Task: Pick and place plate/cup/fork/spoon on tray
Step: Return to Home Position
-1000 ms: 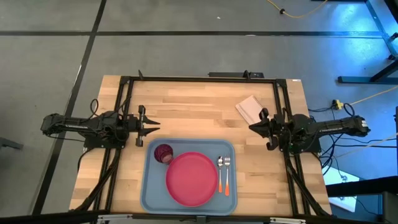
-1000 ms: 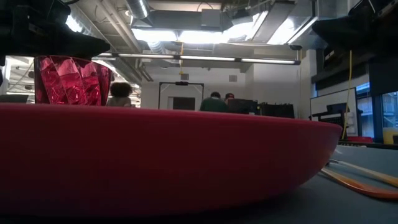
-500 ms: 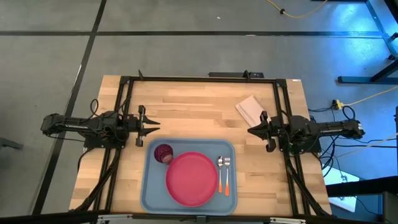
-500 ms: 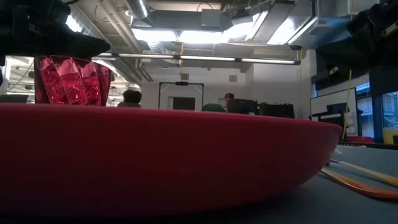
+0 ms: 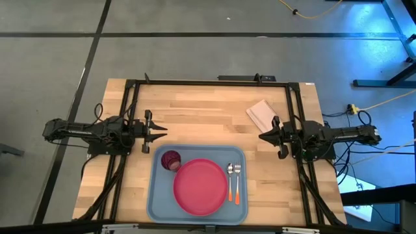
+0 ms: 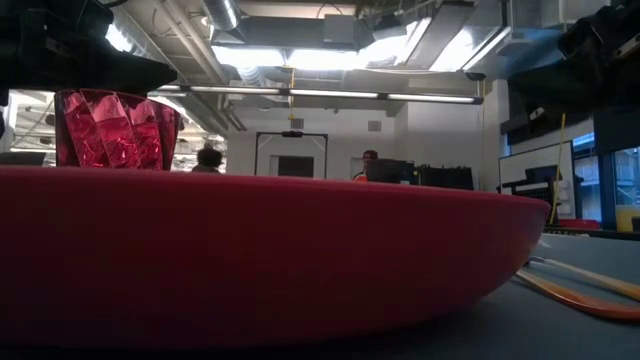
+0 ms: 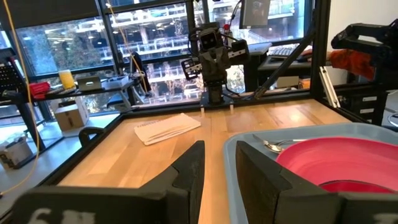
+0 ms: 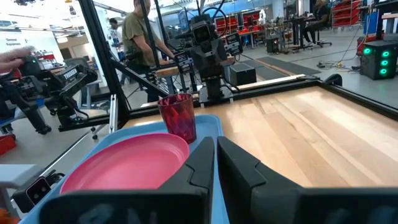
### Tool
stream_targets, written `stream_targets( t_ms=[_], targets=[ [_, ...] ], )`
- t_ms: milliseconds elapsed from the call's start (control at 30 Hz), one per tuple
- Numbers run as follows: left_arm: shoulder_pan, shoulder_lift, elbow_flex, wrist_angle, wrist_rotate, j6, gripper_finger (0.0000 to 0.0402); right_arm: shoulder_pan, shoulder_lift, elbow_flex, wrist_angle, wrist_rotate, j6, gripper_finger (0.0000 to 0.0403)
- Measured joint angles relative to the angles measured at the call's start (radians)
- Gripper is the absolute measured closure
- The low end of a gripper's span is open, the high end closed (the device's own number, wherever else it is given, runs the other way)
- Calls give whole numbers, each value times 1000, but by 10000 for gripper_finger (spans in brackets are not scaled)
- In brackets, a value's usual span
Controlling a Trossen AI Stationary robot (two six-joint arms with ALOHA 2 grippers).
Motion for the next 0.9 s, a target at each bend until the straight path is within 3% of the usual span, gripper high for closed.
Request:
stream_targets(
  t_ms=[267, 900],
  targets=[
    [0, -41, -16, 61, -4, 0, 318, 0, 0, 0, 0, 1, 0, 377],
    [0, -75, -16, -22, -4, 0, 318, 0, 0, 0, -2, 1, 0, 377]
  ],
)
